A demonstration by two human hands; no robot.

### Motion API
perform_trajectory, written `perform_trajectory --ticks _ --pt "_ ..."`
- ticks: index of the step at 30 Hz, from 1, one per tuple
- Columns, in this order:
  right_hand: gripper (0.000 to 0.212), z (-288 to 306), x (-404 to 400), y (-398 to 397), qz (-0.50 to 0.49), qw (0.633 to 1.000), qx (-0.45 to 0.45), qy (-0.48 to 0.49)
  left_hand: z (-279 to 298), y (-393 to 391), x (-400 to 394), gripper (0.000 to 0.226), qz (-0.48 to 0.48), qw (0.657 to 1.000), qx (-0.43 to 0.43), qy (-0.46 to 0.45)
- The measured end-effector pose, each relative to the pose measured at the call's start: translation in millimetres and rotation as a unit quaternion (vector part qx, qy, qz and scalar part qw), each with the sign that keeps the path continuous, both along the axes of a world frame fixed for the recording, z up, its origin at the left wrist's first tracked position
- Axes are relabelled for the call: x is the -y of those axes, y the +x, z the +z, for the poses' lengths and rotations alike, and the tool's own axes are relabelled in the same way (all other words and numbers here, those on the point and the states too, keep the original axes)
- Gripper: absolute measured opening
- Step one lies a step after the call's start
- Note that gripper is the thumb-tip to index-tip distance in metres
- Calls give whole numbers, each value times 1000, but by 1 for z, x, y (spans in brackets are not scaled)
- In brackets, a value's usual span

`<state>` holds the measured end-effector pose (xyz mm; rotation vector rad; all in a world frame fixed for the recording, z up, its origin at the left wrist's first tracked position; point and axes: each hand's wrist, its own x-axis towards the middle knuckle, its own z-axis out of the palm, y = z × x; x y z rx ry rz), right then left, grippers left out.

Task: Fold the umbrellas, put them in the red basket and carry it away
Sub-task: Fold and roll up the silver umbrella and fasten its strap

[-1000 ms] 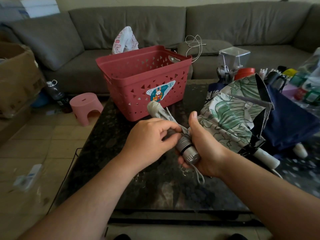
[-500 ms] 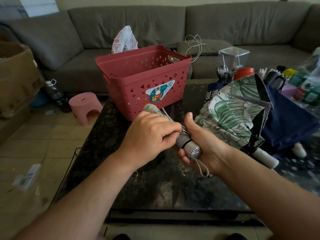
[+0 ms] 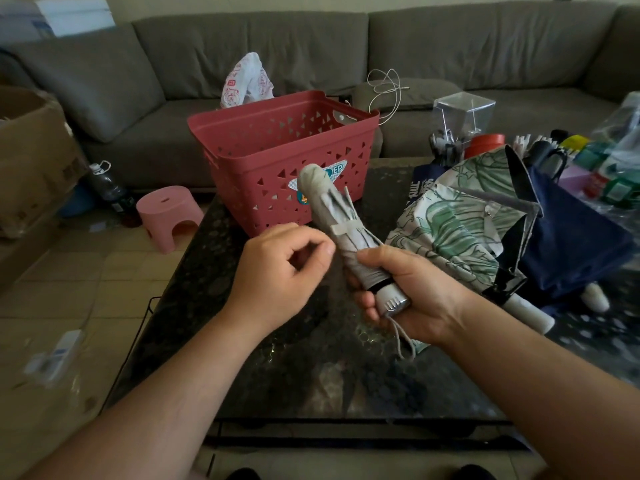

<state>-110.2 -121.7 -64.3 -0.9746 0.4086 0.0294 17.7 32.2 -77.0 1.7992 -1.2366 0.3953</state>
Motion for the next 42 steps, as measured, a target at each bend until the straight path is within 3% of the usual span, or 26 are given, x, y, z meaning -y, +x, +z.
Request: perform_trajectory --ticks 2,3,6,9,11,13,15,18,20,23,26,29,33,42 --pt "34 0 -3 0 -8 1000 14 -13 1 -2 5 20 54 988 -145 -3" --pt "32 0 -4 -1 -7 1000 18 -15 0 -3 8 21 68 966 -248 -6" --pt "27 -3 -4 -2 37 999 38 -4 -3 3 18 35 -20 841 -540 -11" --pt "33 -8 1 -4 132 988 73 27 -6 7 18 66 -183 742 -644 -35" --pt "39 -10 4 -4 175 979 92 48 -4 8 16 67 -220 724 -650 -73" --pt "33 -9 3 -3 157 984 88 19 -2 6 16 59 -209 741 -630 -102" --pt "31 -10 -2 -1 98 989 67 -93 -3 5 17 52 -164 775 -597 -128" --pt "23 -18 -10 0 50 943 58 -323 -3 0 19 48 -93 825 -540 -138" --pt "20 -24 -13 1 21 923 68 -378 -4 -2 21 51 -72 842 -517 -135" --pt "16 -26 -12 2 -10 937 87 -338 -9 2 23 57 -17 843 -513 -160" --pt "23 -26 -10 3 -6 953 81 -293 -11 6 21 37 -7 852 -500 -158" --pt "29 -28 -11 3 6 948 54 -313 -9 4 20 21 -30 867 -477 -140" --pt "26 -30 -10 4 27 947 -6 -321 -11 0 20 23 -43 870 -476 -123" --pt "29 -19 -12 0 71 947 29 -313 -1 2 17 29 -62 841 -520 -136"
